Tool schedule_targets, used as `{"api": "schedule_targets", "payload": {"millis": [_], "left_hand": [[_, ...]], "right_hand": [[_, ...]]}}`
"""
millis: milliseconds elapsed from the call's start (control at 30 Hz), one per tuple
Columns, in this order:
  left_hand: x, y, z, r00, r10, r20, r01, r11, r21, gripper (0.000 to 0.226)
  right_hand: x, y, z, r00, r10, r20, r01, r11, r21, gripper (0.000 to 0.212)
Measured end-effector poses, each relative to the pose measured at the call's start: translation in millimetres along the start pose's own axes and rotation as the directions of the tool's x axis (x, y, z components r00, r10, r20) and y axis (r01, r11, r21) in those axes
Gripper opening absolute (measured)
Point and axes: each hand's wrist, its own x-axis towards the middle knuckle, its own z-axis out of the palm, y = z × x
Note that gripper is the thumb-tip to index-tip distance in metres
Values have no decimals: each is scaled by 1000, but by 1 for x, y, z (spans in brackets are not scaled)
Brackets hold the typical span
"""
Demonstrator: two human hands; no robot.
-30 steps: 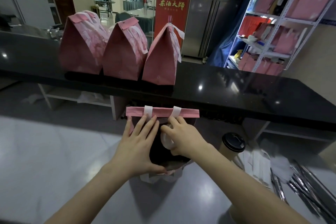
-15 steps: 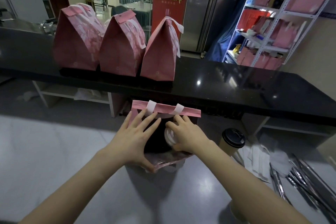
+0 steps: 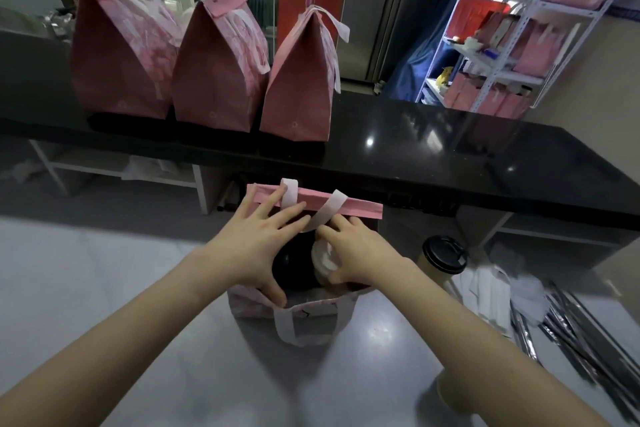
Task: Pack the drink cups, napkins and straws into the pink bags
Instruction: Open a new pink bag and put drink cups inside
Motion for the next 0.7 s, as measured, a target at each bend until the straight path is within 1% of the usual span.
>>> {"api": "schedule_targets", "payload": {"millis": [100, 233, 367, 467, 567, 633, 700], "left_hand": [[0, 4, 7, 999, -10, -35, 10, 1000, -2, 142], [3, 4, 6, 1000, -21, -18, 20, 999, -29, 144], [3, -2, -1, 999, -31, 16, 32, 997, -74, 141], [5, -8, -2, 999, -39, 38, 43, 992, -118, 135], [6, -15, -2, 997, -57, 45, 63, 987, -146, 130], [7, -17, -1, 997, -59, 46, 65, 988, -143, 129], [8, -18, 0, 998, -55, 45, 60, 989, -134, 128]], "right_hand": [[4, -1, -1, 1000, 27, 2, -27, 999, 23, 74], [8, -7, 5, 999, 42, 0, -42, 999, 23, 73], [13, -10, 14, 999, 39, 12, -39, 999, 12, 72], [19, -11, 18, 997, 42, 67, -44, 999, 27, 75], [24, -13, 21, 992, 50, 114, -55, 998, 35, 72], [24, -14, 23, 992, 41, 115, -45, 999, 29, 71], [21, -13, 25, 996, 18, 86, -20, 999, 26, 71]]}}
